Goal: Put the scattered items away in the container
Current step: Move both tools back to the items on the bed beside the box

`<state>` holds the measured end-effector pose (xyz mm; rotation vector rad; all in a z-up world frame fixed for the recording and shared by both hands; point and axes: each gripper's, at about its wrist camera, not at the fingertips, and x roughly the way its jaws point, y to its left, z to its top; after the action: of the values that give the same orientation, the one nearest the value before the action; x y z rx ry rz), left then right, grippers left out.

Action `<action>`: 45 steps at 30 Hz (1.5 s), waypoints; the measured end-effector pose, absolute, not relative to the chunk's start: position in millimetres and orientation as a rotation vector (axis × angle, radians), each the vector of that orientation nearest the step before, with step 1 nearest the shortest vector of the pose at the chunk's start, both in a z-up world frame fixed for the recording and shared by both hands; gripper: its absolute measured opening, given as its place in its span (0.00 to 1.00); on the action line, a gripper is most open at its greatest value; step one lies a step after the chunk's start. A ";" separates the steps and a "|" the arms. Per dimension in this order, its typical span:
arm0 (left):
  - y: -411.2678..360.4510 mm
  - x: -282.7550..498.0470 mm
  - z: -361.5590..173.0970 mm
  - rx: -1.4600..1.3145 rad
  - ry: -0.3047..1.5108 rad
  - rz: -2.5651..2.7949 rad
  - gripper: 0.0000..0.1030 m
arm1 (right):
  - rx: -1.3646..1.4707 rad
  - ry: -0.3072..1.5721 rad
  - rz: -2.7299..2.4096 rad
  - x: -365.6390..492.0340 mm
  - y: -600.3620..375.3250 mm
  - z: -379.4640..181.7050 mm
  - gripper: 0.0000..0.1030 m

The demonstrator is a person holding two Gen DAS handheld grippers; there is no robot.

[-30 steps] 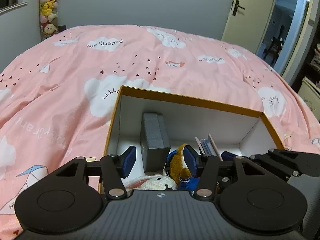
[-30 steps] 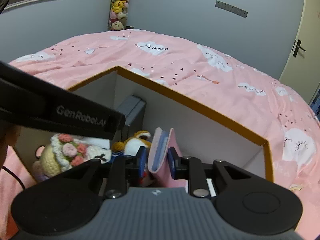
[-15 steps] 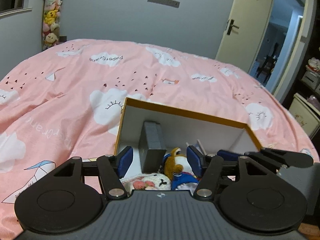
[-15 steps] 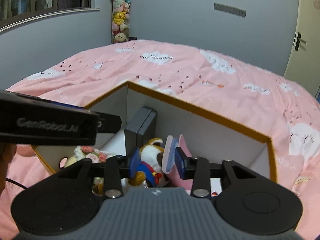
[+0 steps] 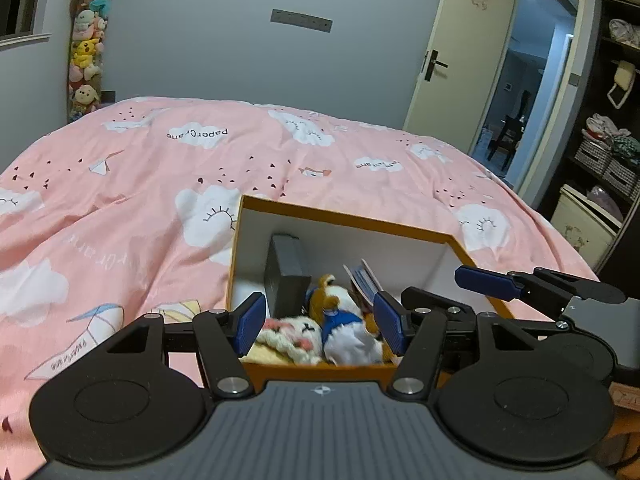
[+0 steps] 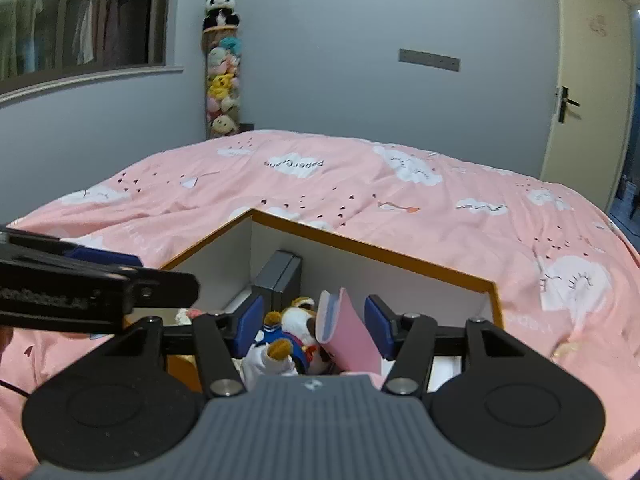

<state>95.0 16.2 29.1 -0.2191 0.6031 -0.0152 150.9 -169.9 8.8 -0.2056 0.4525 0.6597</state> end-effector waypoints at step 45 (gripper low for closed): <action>32.5 9.8 -65.6 -0.075 1.136 -0.009 0.65 | -0.297 0.720 0.794 53.2 -193.9 -65.1 0.66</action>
<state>9.8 32.5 -65.6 -0.0747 1.1360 -0.0085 53.2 -193.9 -65.1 -0.2969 0.7198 0.7935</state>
